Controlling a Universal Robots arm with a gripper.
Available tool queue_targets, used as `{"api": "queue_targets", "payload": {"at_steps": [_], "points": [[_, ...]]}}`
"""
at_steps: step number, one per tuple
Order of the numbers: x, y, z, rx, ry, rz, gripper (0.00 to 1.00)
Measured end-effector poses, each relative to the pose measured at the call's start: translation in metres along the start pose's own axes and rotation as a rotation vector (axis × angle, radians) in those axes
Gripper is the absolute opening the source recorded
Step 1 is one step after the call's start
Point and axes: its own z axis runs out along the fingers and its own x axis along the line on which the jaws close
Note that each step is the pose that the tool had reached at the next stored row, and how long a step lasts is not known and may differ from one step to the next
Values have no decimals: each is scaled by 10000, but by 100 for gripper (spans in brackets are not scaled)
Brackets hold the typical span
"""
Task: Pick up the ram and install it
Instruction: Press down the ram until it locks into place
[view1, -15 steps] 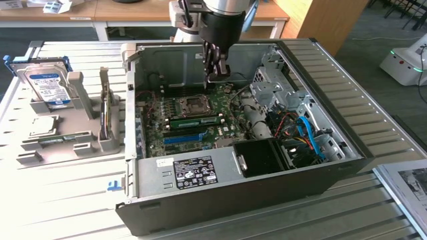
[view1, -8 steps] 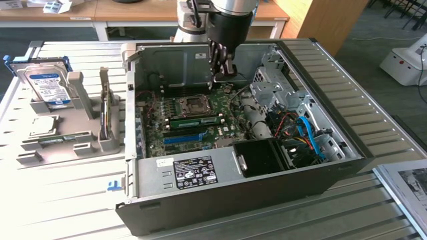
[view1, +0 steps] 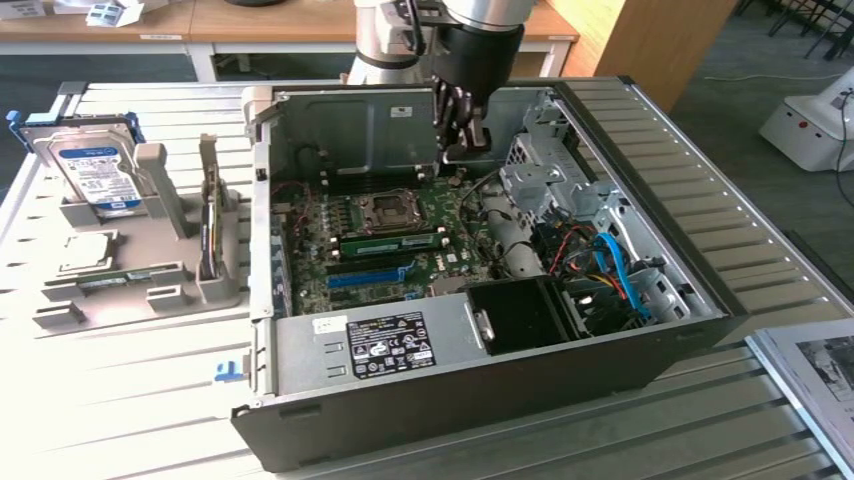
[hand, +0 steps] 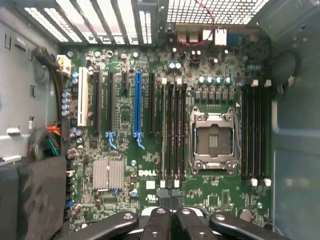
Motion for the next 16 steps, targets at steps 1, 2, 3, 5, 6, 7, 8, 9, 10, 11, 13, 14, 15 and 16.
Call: {"api": "queue_targets", "payload": {"at_steps": [1,2,3,5,6,7,8,9,10,11,13,14,15,16], "points": [[0,-17,-1,0,0,0,10],[0,-33,-1,0,0,0,10],[-1,-48,-2,0,0,1,10],[-1,-75,-2,0,-1,0,10],[-1,-84,-2,0,-1,1,10],[-1,-87,-3,0,0,1,10],[-1,-87,-3,-1,0,1,10],[-1,-87,-3,-1,1,1,10],[-1,-87,-3,0,0,1,10],[-1,-87,-3,0,0,1,10],[0,-87,-3,-1,2,1,10],[-1,-87,-1,-1,1,1,10],[-1,-87,2,0,0,1,10],[-1,-88,6,0,-1,1,10]]}}
